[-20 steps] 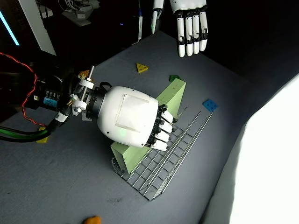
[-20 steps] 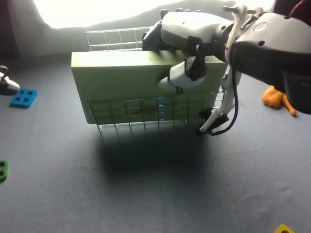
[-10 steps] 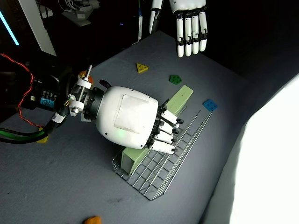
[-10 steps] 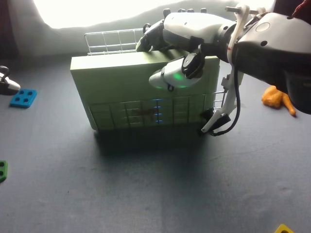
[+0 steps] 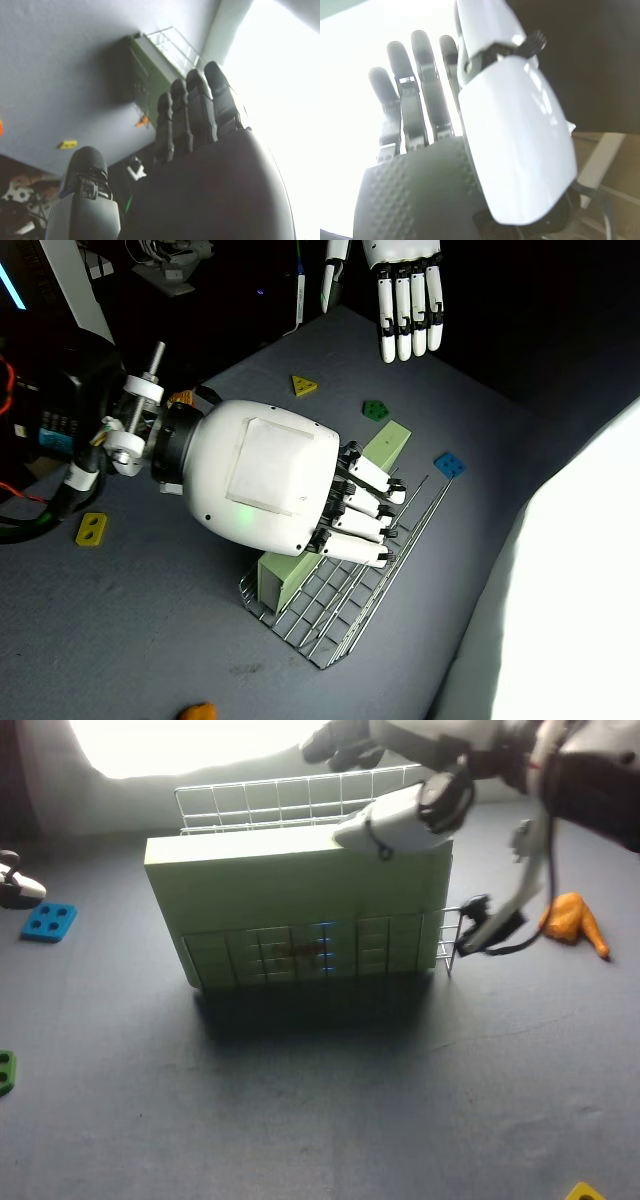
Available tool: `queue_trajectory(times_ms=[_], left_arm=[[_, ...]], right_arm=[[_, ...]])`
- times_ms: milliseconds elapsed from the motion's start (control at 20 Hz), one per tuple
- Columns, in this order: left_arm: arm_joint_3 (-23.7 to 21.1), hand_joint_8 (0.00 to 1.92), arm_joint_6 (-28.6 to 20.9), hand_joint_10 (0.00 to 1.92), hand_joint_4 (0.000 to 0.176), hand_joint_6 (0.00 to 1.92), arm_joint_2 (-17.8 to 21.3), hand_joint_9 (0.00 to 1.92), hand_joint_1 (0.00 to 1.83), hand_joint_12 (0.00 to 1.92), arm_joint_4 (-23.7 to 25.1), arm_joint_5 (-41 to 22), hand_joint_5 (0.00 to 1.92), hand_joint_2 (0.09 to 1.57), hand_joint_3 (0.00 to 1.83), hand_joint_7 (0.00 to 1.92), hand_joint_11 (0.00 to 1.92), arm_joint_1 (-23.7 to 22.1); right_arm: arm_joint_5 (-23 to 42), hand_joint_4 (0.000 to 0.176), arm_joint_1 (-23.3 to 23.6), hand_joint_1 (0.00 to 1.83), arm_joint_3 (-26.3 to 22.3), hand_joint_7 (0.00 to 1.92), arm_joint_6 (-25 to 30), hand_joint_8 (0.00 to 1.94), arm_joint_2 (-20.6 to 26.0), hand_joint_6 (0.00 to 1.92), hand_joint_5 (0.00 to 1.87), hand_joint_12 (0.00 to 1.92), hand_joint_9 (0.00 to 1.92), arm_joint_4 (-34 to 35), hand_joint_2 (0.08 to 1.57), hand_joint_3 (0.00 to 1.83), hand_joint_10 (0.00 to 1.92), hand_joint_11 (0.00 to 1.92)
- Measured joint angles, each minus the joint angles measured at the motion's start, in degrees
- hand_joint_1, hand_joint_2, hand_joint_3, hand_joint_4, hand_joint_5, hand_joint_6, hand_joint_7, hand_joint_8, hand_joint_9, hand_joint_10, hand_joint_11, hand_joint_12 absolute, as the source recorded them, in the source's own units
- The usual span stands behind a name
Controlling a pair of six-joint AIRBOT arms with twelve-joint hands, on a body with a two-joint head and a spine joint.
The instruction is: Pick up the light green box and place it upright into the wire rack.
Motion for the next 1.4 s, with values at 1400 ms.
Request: queue_trajectory(times_ms=[1400], left_arm=[[-0.81, 0.00, 0.02, 0.00, 0.007, 0.00, -0.48, 0.19, 0.15, 0.43, 0.00, 0.26, 0.16, 1.22, 0.00, 0.23, 0.00, 2.99]], right_arm=[[-0.39, 0.000, -1.46, 1.01, -14.45, 0.67, 6.10, 0.01, 21.38, 0.08, 0.54, 1.60, 0.35, -20.96, 1.08, 0.00, 0.87, 0.09]])
